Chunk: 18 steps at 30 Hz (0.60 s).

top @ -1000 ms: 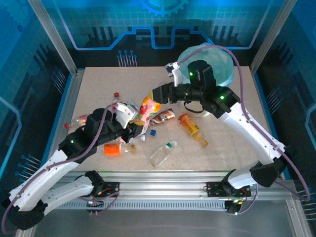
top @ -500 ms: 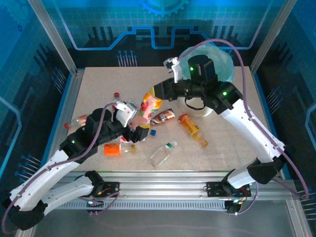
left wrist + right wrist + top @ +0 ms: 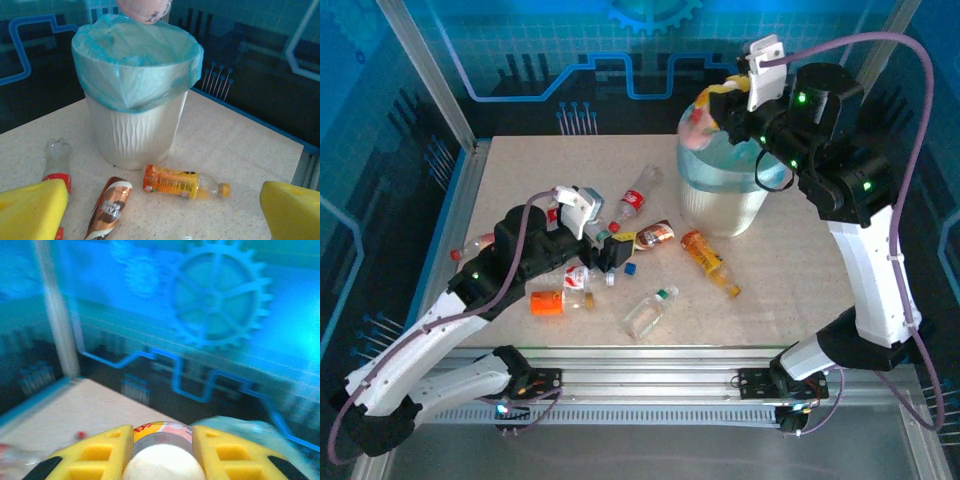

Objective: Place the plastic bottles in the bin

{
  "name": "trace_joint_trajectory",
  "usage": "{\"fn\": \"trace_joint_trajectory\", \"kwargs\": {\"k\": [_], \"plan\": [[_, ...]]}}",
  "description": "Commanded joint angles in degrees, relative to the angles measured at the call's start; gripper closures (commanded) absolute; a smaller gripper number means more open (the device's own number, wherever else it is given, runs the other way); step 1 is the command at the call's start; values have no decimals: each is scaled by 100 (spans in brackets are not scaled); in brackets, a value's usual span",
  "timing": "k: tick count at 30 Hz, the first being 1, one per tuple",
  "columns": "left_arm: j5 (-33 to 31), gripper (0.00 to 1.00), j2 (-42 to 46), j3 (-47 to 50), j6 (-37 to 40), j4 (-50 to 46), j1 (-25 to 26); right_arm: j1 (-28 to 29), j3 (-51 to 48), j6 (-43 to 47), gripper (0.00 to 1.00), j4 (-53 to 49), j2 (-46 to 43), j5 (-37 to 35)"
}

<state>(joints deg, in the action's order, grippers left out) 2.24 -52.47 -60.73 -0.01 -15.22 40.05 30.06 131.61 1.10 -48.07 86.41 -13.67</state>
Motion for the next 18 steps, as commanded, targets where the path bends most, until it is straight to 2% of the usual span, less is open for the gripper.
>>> {"fn": "trace_joint_trajectory", "kwargs": {"k": [1, 5, 10, 18], "plan": [[265, 1, -182, -359, -120, 325, -19, -478, 127, 606, 88, -194, 288, -1014], [286, 1, -430, -523, -130, 340, -25, -825, -75, 618, 88, -246, 474, -1187], [162, 1, -725, -651, -304, 346, -23, -745, -310, 1080, 90, -294, 935, -1904], [-223, 1, -959, -743, -697, 144, -32, -773, -839, 1119, 86, -167, 1295, -2182]]}}
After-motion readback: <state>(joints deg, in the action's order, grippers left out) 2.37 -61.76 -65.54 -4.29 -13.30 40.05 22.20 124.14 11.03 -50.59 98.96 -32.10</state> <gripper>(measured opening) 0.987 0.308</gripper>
